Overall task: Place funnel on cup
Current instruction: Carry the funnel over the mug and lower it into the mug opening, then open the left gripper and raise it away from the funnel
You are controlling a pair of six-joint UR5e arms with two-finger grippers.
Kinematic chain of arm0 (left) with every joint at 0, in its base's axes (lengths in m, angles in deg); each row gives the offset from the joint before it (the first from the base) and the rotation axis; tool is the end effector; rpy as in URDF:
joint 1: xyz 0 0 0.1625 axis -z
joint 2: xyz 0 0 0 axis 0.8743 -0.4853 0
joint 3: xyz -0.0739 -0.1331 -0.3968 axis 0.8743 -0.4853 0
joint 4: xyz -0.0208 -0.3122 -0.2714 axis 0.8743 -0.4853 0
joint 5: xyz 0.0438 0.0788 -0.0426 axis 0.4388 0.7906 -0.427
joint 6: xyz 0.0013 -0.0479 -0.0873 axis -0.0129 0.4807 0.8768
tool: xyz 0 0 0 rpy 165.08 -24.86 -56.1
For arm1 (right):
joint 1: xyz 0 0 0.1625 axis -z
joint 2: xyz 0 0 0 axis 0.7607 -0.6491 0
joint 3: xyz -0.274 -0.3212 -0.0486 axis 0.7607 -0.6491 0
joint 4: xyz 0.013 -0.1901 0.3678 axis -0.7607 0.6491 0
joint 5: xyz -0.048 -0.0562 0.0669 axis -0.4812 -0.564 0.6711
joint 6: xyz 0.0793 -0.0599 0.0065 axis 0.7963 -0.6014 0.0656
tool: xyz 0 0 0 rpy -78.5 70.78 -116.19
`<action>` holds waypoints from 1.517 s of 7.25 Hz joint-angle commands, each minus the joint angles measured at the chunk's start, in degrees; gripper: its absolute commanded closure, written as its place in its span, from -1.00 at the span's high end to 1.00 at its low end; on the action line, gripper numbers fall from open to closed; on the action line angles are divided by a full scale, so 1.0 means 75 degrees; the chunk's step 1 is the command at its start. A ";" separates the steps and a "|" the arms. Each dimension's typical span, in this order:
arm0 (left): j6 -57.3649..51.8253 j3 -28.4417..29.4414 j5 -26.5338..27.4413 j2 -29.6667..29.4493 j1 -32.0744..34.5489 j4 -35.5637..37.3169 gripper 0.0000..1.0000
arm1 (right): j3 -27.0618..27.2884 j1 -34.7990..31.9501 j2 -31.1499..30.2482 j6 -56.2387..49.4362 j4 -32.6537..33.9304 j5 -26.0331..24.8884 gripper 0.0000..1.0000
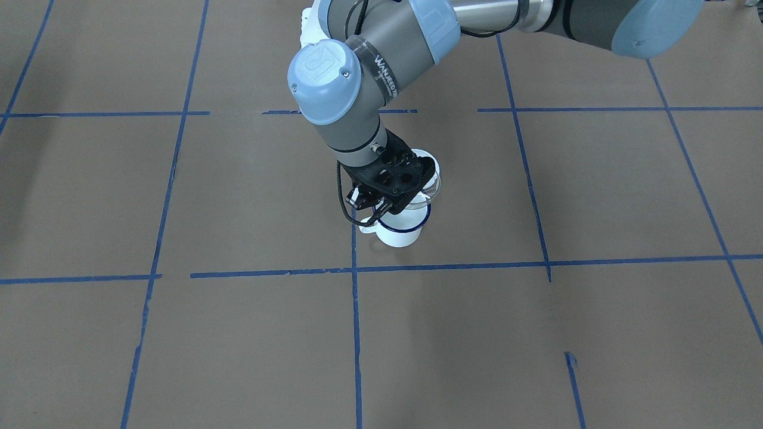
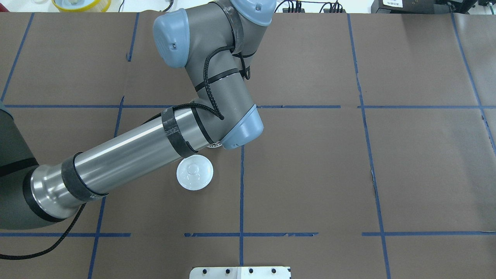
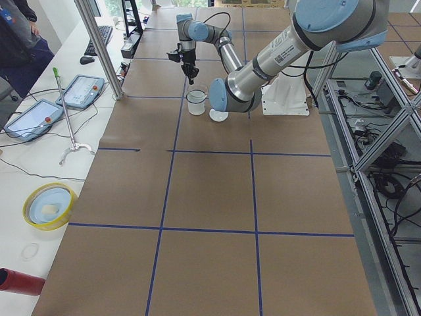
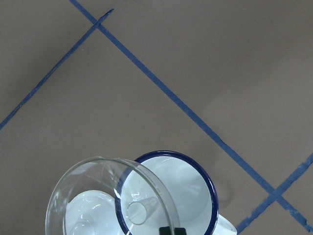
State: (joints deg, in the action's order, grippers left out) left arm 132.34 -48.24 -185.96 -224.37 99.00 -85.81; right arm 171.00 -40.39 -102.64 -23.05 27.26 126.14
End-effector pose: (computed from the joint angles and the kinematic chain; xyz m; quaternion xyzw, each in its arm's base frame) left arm 0.5481 -0.5545 0.0901 -0.1143 0.2388 -0.3498 0.8986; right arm 0.0671 -0.4455 0.6709 -0.0099 -0.3519 0.0055 0.9360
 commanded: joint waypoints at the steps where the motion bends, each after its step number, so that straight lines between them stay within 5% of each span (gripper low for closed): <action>1: -0.0010 0.0171 -0.0002 -0.0050 -0.0032 -0.0220 -1.00 | 0.0000 0.0000 0.0000 0.0000 0.0000 0.0000 1.00; 2: -0.0010 0.0172 -0.0002 -0.0039 -0.0078 -0.0267 -0.99 | 0.0000 0.0000 0.0000 0.0000 0.0000 0.0000 1.00; 4: -0.0010 0.0172 0.0010 0.0031 -0.0196 -0.0337 0.13 | 0.0000 0.0000 0.0000 0.0000 0.0000 0.0000 1.00; 5: -0.0010 0.0148 0.0033 0.0090 -0.0207 -0.0338 0.40 | 0.0000 0.0000 0.0000 0.0000 0.0000 0.0000 1.00; 6: -0.0184 0.0009 0.0057 0.0137 -0.0196 -0.0338 0.99 | 0.0000 0.0000 0.0000 0.0000 0.0000 0.0000 1.00; 8: -0.1411 -0.1729 -0.0025 0.0812 0.0107 -0.0337 1.00 | 0.0000 0.0000 0.0000 0.0000 0.0000 0.0000 1.00; 10: -0.3432 -0.4351 -0.0025 0.2646 0.0726 -0.0651 1.00 | 0.0000 0.0000 0.0000 0.0000 0.0000 0.0000 1.00; 11: -0.4395 -0.4677 -0.0095 0.3330 0.1368 -0.1199 1.00 | 0.0000 0.0000 0.0000 0.0000 0.0000 0.0000 1.00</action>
State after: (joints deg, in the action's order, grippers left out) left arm 108.40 -76.96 -186.29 -206.58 104.49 -91.04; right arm 171.00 -40.39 -102.64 -23.05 27.26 126.14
